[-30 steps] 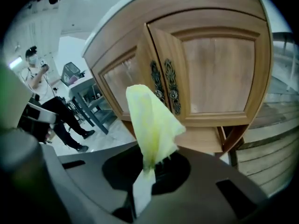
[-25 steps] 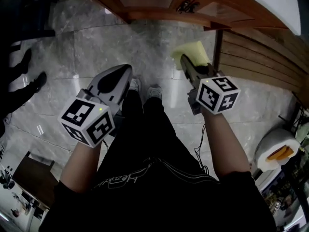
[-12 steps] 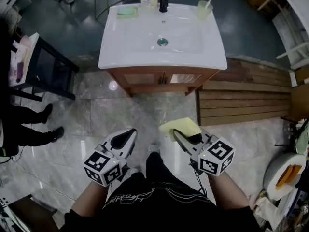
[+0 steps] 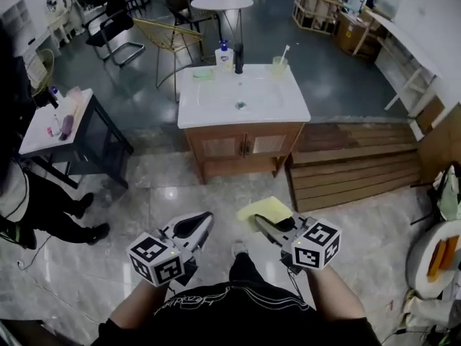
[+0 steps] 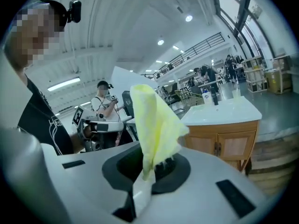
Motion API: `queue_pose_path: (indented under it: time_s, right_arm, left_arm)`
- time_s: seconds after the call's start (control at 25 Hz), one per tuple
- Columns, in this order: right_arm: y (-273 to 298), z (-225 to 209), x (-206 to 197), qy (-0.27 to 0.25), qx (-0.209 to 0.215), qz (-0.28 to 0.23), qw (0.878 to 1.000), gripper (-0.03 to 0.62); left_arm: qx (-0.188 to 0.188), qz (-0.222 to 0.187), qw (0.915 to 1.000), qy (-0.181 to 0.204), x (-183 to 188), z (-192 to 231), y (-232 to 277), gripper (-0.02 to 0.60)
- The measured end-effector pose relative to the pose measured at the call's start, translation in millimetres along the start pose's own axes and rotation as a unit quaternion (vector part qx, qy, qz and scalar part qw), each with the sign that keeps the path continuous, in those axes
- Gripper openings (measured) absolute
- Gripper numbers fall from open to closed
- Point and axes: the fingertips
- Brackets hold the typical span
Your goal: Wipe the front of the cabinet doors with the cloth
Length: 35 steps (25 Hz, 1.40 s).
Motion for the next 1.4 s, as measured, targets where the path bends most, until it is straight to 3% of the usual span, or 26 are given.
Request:
queue_pose_path:
  time_s: [0.28, 0.52, 0.8, 1.2, 1.4]
  right_arm:
    - [-69.6, 127.7, -5.3, -0.019, 0.019, -0.037, 0.999, 0.041]
    - [-111.1, 179.9, 3.9, -0.044, 0.022, -0.063, 0.997, 0.041]
    - [-143.1, 174.3, 10.6, -0.034, 0.034, -0.079, 0.996, 0.041]
    - [-178.2, 151.1, 17.8, -0.068, 0.052, -0.084, 0.993, 0.041]
    - [-206.9, 137.1, 8.7, -0.051, 0.068, -0.088, 0.992, 0.041]
  left_arm:
    - [-0.01, -0.022, 0.9982, 0.055, 8.2, -102.1, -91.6, 0.006]
    - [-0.018, -0.039, 0.9931, 0.109, 22.2, -160.1, -120.5, 0.006]
    - [-0.004, -0.044, 0.9896, 0.137, 35.4, -188.8, -107.6, 0.006]
    - [0.028, -0.064, 0.9908, 0.116, 35.9, -217.2, -76.2, 0.006]
    - [0.041, -0.078, 0.9894, 0.115, 30.0, -238.8, -63.4, 0.006]
Point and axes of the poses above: the fingertips, and each gripper's own axes: y forward along the fingers, z to its left, x out of its top, and after that the axes turned 13 degrees about -x, right-handed
